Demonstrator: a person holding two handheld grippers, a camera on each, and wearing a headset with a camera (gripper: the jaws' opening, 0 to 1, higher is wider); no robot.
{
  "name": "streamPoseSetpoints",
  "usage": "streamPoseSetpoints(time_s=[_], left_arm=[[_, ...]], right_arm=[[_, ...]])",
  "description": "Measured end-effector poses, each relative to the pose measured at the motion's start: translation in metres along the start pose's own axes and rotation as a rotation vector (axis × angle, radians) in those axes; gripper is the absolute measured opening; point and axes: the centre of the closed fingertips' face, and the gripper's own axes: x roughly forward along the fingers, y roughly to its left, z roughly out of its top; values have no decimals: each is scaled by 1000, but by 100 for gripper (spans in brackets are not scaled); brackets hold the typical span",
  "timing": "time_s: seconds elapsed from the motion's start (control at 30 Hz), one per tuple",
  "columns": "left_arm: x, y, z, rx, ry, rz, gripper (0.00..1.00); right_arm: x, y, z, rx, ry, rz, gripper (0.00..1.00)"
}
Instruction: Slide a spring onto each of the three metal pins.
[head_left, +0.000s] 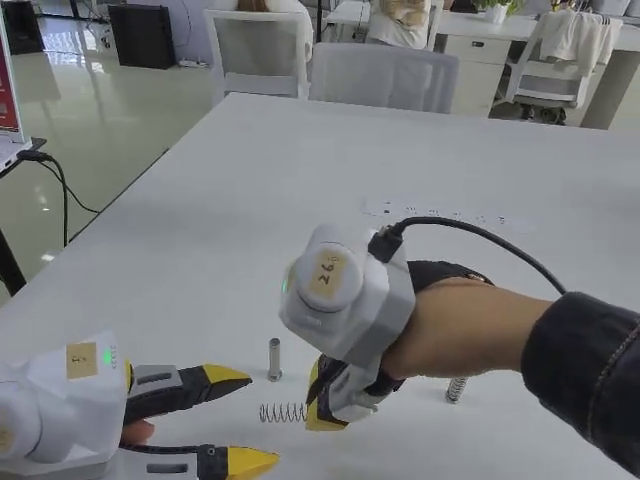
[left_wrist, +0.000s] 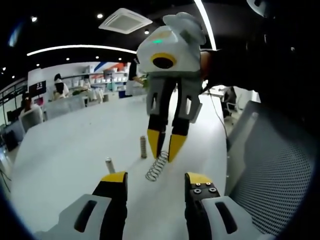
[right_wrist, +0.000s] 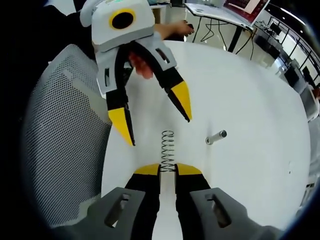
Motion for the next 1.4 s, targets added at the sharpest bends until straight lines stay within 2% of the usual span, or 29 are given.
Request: streamPoseSetpoints(time_s=[0.2, 0.4, 0.97, 1.4], left_arm=[[1, -4, 2, 18, 5, -21, 37], [4, -11, 5, 35, 3, -54, 25], [7, -20, 5, 45, 5, -103, 7], [9, -26, 2, 65, 20, -126, 4]], right_arm=[[-7, 6, 1, -25, 1, 7, 8], [-9, 9, 1, -40, 5, 18, 8], [-10, 18, 0, -83, 7, 53, 8], [-12, 23, 0, -100, 7, 62, 8]])
